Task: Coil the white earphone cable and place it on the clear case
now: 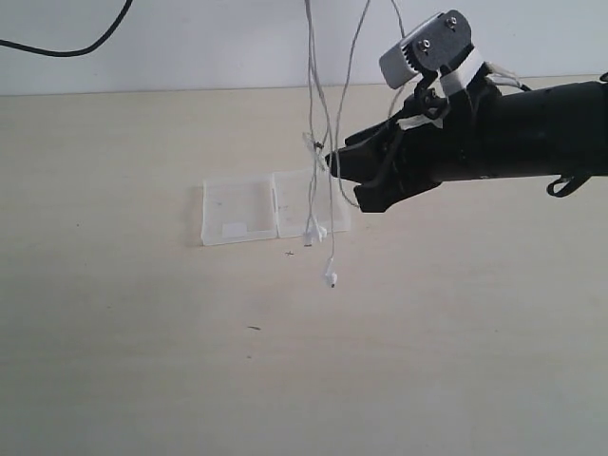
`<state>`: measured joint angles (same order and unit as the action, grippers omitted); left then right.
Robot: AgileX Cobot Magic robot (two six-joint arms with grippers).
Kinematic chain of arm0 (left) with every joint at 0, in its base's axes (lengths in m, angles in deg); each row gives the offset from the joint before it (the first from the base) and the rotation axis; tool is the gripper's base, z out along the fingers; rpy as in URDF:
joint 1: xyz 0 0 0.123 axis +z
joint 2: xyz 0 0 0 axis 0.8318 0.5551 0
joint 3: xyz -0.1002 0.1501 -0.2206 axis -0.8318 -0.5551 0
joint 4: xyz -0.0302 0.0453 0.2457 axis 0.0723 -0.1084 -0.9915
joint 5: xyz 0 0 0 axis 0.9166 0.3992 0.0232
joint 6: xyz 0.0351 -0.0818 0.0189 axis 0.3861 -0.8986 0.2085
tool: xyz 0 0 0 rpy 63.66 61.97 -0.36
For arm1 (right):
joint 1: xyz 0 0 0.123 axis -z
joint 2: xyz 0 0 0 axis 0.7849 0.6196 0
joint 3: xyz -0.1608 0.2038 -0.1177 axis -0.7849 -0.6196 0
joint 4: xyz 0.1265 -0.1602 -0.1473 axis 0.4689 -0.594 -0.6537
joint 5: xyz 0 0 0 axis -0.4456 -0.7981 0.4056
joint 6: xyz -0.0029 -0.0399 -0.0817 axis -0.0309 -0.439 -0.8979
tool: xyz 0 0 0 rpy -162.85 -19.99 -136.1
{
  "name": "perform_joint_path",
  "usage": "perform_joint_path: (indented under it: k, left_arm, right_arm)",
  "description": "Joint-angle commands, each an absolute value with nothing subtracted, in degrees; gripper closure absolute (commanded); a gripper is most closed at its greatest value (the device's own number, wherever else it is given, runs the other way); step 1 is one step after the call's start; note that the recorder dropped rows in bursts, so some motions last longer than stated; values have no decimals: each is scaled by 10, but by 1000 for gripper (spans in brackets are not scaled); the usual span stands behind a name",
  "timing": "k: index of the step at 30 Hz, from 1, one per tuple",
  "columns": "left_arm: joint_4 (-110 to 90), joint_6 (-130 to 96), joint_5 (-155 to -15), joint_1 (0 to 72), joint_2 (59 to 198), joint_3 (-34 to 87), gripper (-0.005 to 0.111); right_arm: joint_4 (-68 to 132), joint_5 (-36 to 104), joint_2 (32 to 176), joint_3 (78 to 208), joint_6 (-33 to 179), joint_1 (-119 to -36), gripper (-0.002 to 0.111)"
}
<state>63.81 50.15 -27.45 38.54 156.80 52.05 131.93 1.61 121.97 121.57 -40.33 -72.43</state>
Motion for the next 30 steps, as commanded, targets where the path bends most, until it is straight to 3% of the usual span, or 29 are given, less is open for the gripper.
perform_joint_path:
  k: [1,9,18,24,30]
  left_arm:
    - [649,504,-276,387,1563,526,107]
    - [649,504,-276,387,1563,526,107]
    - [649,504,-276,387,1563,526,107]
    - [649,504,-276,387,1563,526,107]
    - [650,504,-285,387,1563,526,107]
  right_arm:
    - [1324,30,1209,1220,-375,-720,58]
    - [1274,115,1125,1220,-317,-720,41]
    - [1130,128,1056,1220,-183,-720,3]
    - [1069,120,1001,1220,-109,-720,3]
    - [871,83,976,1218,69,-720,3]
